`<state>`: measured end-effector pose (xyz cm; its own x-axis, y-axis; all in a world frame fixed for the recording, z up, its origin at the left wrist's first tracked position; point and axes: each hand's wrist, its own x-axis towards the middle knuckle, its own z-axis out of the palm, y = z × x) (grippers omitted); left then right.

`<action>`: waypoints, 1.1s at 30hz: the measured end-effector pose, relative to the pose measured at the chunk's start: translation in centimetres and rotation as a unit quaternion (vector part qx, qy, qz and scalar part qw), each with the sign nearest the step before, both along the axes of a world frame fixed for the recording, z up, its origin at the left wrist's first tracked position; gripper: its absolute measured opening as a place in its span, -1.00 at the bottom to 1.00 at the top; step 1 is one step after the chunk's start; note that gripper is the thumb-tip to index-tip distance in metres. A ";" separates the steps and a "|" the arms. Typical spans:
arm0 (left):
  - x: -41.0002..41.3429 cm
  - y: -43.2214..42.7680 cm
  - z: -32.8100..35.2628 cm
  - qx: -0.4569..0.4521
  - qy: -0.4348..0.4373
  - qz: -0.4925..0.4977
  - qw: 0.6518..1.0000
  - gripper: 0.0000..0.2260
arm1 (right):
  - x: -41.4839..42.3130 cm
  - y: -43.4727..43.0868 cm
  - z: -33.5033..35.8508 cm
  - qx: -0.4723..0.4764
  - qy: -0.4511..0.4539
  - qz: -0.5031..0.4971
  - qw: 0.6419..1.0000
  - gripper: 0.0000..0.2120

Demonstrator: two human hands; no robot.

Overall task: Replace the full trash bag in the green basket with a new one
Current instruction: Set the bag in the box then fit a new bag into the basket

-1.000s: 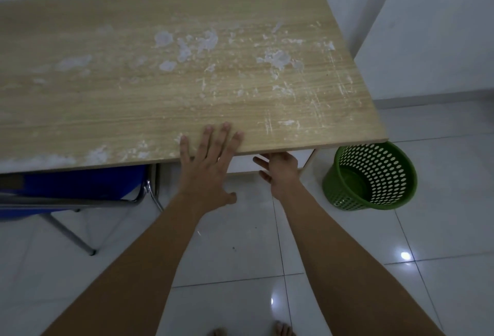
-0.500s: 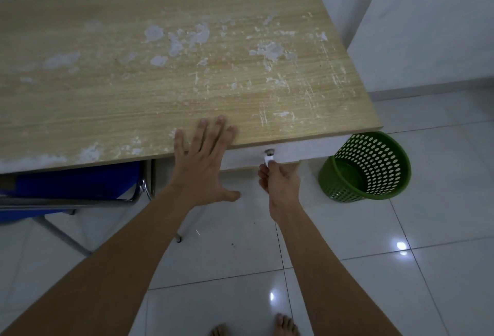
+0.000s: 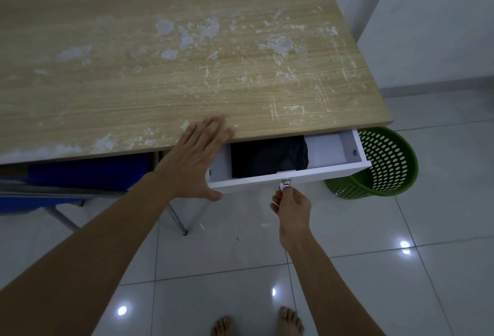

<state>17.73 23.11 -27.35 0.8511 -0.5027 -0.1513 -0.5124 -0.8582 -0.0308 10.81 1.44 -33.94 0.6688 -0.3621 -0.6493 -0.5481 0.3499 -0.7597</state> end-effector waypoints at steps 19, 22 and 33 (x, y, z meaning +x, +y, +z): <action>-0.6 -0.8 -1.1 -0.007 0.005 0.075 0.997 0.28 | -1.8 -1.7 1.8 -0.393 -0.170 0.016 0.903 -0.90; -0.6 -0.8 -1.0 -0.008 0.007 0.077 0.997 0.29 | 1.2 -3.5 3.7 -0.551 -0.162 0.152 0.804 -0.89; -0.6 -0.8 -1.1 -0.015 0.013 0.077 0.997 0.30 | 8.6 -2.7 3.7 -0.494 0.189 0.398 0.749 -0.54</action>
